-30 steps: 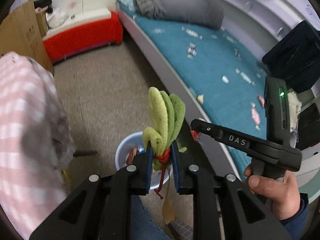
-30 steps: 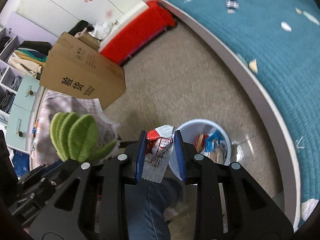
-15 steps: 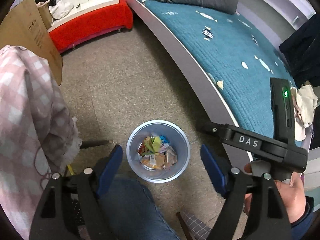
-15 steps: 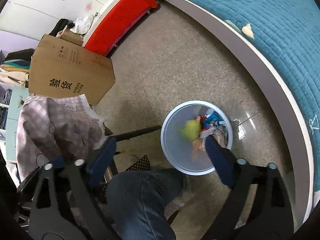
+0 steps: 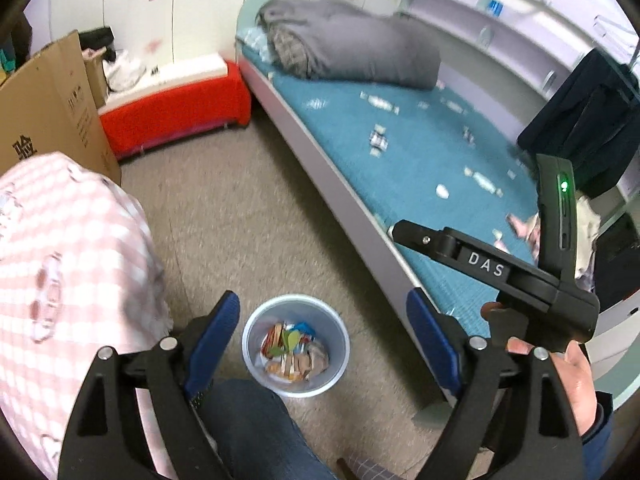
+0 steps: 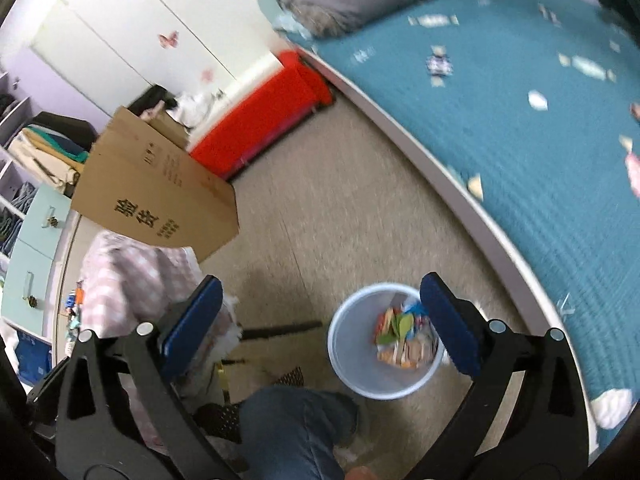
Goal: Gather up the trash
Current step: 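Return both tools to the table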
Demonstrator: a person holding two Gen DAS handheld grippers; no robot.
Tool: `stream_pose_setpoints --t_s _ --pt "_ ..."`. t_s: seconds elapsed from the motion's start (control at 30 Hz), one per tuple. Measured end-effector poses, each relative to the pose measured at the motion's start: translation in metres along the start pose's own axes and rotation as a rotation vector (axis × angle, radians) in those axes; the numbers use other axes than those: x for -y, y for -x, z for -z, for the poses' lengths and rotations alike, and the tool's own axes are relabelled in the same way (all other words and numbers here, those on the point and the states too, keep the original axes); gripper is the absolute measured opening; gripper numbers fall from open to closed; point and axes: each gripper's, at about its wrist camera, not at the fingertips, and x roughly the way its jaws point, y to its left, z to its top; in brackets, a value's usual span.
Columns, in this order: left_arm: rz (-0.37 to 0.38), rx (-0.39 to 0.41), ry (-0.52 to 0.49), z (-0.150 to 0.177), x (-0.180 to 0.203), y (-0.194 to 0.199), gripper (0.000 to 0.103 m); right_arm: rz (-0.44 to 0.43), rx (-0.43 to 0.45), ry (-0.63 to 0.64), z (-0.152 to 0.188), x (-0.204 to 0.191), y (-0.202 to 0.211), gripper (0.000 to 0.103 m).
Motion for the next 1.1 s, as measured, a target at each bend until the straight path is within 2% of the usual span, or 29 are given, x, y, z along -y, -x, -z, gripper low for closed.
stream_pose_setpoints --t_s 0.27,0.4,0.5,0.83,1.1 --pt "-0.017 0.134 0.012 -0.005 -0.018 0.068 0.086 -0.018 0.09 0.141 -0.011 -0.072 0.046 0.097" --pt "-0.035 0.183 0.031 -0.001 -0.035 0.095 0.087 -0.051 0.102 0.212 -0.008 -0.112 0.057 0.097" --pt "-0.076 0.226 0.049 0.003 -0.052 0.115 0.087 -0.064 0.097 0.263 -0.004 -0.14 0.058 0.097" --pt "-0.195 0.323 0.165 0.03 -0.128 0.172 0.087 -0.165 0.03 0.448 0.03 -0.24 0.034 0.097" --pt "-0.29 0.336 0.318 0.06 -0.21 0.196 0.087 -0.247 -0.046 0.605 0.067 -0.32 0.001 0.097"
